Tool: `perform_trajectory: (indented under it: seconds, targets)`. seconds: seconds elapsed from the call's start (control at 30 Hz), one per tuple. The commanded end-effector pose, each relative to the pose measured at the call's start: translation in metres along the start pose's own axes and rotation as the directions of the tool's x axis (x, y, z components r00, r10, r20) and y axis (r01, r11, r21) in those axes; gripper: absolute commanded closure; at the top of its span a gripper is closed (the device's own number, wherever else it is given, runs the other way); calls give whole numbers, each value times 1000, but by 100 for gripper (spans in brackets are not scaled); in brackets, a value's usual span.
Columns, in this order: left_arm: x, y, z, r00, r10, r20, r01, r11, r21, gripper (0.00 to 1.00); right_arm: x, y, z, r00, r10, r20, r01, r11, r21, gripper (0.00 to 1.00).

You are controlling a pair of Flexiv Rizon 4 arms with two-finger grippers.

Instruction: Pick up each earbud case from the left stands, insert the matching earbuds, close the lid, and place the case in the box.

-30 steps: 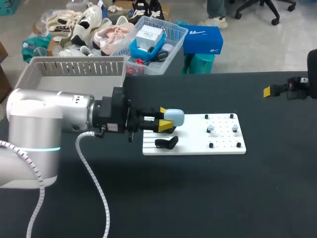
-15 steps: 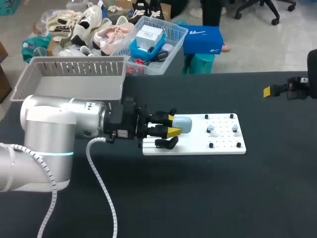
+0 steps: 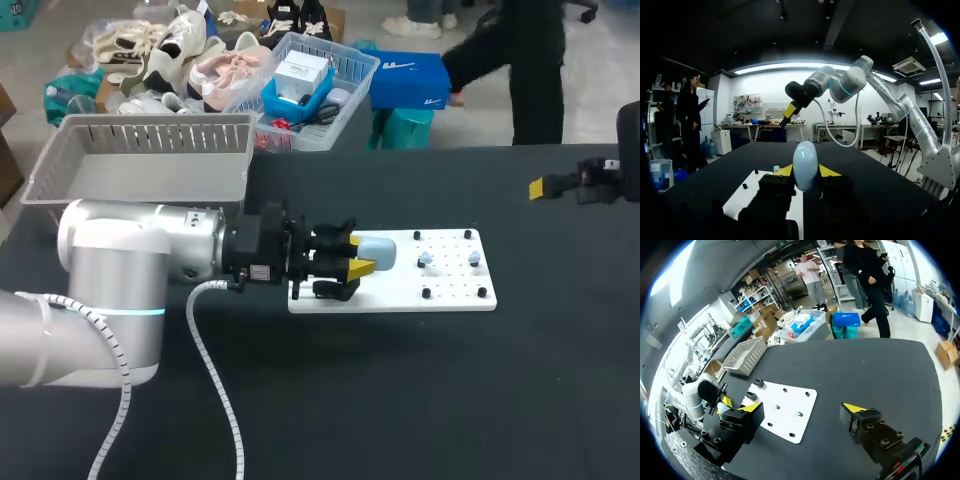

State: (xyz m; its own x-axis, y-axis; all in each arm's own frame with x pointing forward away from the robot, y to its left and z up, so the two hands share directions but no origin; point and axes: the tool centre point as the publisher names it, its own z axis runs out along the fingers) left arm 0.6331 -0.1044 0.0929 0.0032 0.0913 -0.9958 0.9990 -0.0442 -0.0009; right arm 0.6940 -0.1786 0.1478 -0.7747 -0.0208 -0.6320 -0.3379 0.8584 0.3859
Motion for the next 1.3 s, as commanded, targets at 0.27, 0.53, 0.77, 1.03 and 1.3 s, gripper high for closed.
perform_trajectory:
  seconds: [0.27, 0.53, 0.77, 1.03, 1.3]
  targets:
    - [0, 0, 1, 1000, 1, 0, -1, 1000, -4, 100, 31, 36, -12, 998, -68, -5, 67, 997, -39, 0]
    - [0, 0, 1, 1000, 1, 0, -1, 1000, -4, 100, 44, 53, -3, 996, -84, -3, 84, 995, -52, 0]
    - [0, 0, 1, 1000, 1, 0, -1, 1000, -4, 100, 43, 50, -3, 999, -50, 13, 51, 993, -105, 0]
    - [0, 0, 1, 1000, 1, 0, -1, 1000, -4, 100, 50, 68, -5, 996, -86, 7, 86, 990, -112, 0]
    - [0, 0, 1, 1000, 1, 0, -1, 1000, -4, 100, 71, 106, 5, 986, -166, -27, 161, 978, -131, 0]
